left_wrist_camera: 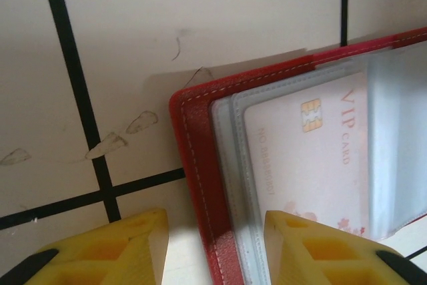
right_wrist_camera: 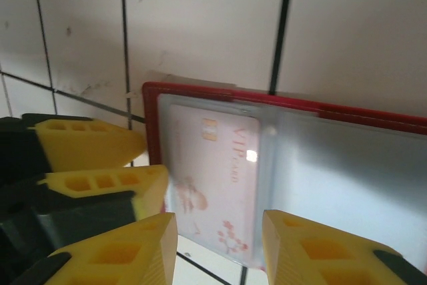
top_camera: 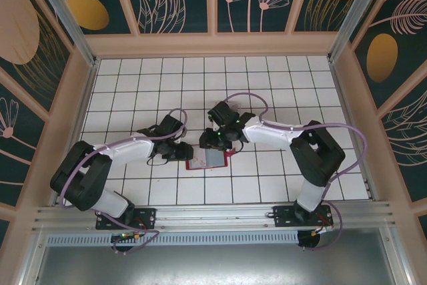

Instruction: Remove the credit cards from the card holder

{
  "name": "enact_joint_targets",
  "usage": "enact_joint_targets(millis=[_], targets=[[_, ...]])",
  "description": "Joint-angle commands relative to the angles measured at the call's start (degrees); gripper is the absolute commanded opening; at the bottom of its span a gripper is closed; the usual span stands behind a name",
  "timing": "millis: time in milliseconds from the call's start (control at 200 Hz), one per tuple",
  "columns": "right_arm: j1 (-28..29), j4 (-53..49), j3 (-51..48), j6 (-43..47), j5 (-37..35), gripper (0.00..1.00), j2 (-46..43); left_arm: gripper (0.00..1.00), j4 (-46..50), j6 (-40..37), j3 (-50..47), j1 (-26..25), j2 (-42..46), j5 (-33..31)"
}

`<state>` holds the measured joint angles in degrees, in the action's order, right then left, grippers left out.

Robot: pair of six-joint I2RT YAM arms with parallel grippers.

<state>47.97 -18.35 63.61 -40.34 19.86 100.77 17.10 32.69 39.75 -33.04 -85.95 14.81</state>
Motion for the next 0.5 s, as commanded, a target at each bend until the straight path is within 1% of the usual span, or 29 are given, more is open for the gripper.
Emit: enact_joint_targets(millis=[0, 495], targets=[[-0.5, 3.6, -0.1, 1.4, 4.7, 0.38, 2.5, 0.43, 0.6, 0.6, -1.0, -0.4, 0.4, 0.9], [-0.5, 5.7, -0.2, 1.3, 7.5, 0.38, 6.8, 0.43, 1.8, -0.1, -1.8, -0.5, -1.0, -0.4]])
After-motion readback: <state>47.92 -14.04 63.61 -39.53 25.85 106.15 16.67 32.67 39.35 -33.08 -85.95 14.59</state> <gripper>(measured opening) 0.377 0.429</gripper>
